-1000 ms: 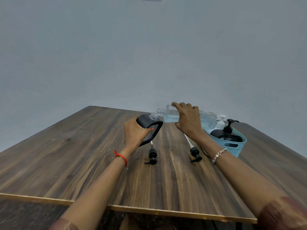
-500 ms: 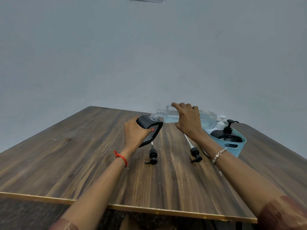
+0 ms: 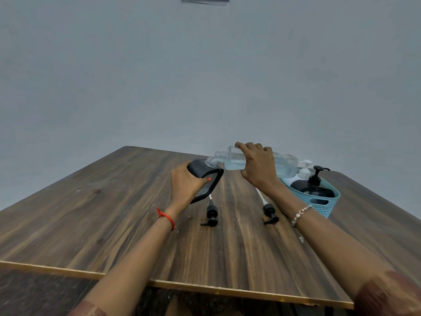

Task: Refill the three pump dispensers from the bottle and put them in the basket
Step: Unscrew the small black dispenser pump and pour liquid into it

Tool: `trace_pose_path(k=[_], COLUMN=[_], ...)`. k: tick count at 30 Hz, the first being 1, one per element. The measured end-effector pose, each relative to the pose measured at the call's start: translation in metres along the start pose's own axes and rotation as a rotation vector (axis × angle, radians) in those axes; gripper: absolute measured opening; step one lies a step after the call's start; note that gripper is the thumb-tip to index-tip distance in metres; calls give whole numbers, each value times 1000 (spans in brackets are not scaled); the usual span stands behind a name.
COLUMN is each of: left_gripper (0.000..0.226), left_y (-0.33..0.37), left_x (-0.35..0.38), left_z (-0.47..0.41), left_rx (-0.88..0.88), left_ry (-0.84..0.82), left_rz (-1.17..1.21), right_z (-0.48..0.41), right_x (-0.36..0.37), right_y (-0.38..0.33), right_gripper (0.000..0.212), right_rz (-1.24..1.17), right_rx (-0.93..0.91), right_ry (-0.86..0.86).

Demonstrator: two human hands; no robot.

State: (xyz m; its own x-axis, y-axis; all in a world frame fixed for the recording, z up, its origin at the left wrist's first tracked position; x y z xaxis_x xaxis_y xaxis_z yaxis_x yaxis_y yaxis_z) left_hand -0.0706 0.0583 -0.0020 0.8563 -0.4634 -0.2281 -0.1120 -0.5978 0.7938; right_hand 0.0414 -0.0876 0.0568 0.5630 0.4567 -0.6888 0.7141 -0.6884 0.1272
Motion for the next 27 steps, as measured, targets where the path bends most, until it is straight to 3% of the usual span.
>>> trace_pose_path(k=[27], left_gripper=[48], left_y=[-1], left_x=[-1], left_z=[4], left_rx=[-19], left_ry=[-2], left_rz=[-5], right_z=[3], right_x=[2], right_y=[-1], right_gripper=[65], right_rz=[19], right_rx=[-7], right_ry=[-29])
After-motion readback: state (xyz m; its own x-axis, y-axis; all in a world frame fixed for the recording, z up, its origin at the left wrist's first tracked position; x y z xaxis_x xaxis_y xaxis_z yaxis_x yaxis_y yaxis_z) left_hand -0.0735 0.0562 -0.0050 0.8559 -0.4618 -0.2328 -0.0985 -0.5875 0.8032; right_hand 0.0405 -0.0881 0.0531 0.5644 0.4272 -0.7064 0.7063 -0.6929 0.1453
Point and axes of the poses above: each hand's wrist, its own z-axis away from the middle knuckle, its own x-axis out of the palm, y = z × x, the point moved 5 cm from there along -z, towards the middle knuckle, and after that the axes turned 1 degree about z, right-handed, at the moved point
